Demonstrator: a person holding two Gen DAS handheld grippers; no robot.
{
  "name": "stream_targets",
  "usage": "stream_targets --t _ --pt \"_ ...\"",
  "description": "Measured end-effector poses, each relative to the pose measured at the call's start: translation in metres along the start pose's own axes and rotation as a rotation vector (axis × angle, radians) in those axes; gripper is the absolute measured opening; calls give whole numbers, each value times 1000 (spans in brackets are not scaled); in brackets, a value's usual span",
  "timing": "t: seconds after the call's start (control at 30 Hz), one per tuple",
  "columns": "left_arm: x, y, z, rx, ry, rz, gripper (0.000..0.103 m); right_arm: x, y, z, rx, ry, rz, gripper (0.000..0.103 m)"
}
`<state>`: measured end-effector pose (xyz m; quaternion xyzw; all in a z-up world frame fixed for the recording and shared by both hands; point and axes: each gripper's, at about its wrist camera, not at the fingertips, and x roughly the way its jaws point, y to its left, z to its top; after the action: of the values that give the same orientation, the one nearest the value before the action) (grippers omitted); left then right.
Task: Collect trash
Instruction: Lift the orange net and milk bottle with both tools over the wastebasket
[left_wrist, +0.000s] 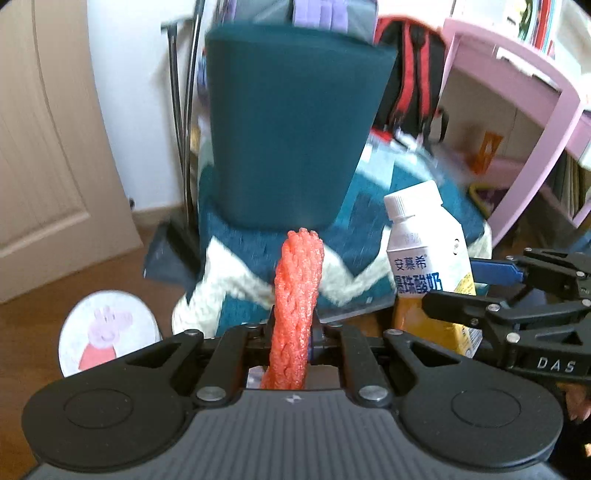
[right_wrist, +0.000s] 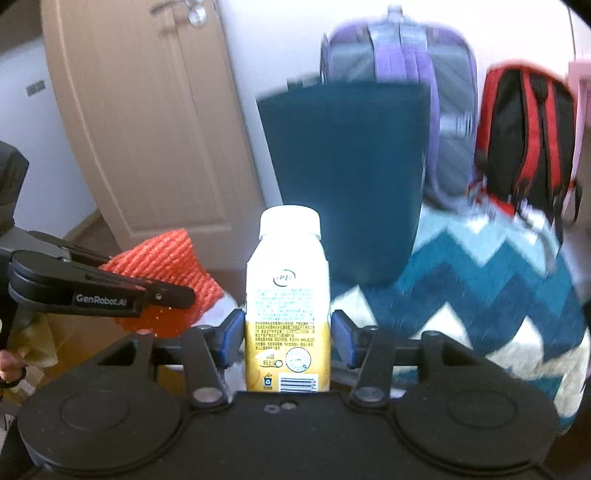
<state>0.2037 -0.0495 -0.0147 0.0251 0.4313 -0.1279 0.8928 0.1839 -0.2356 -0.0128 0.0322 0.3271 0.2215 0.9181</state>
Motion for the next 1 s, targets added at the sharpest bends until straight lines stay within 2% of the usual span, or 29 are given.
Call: stream_targets --t 0.2,0.4,0.7,1.0 --pt "-41 -25 33 -21 -117 6 11 -43 -4 42 -32 -140 -18 50" --pt "-71 -46 81 -44 -233 13 11 -66 -11 89 -59 -253 -36 50" --pt "-84 -62 147 -65 -333 37 12 -60 -26 151 -104 -341 -70 50" --pt "-47 -46 203 -71 -342 92 12 -8 -51 192 -87 -314 -89 50"
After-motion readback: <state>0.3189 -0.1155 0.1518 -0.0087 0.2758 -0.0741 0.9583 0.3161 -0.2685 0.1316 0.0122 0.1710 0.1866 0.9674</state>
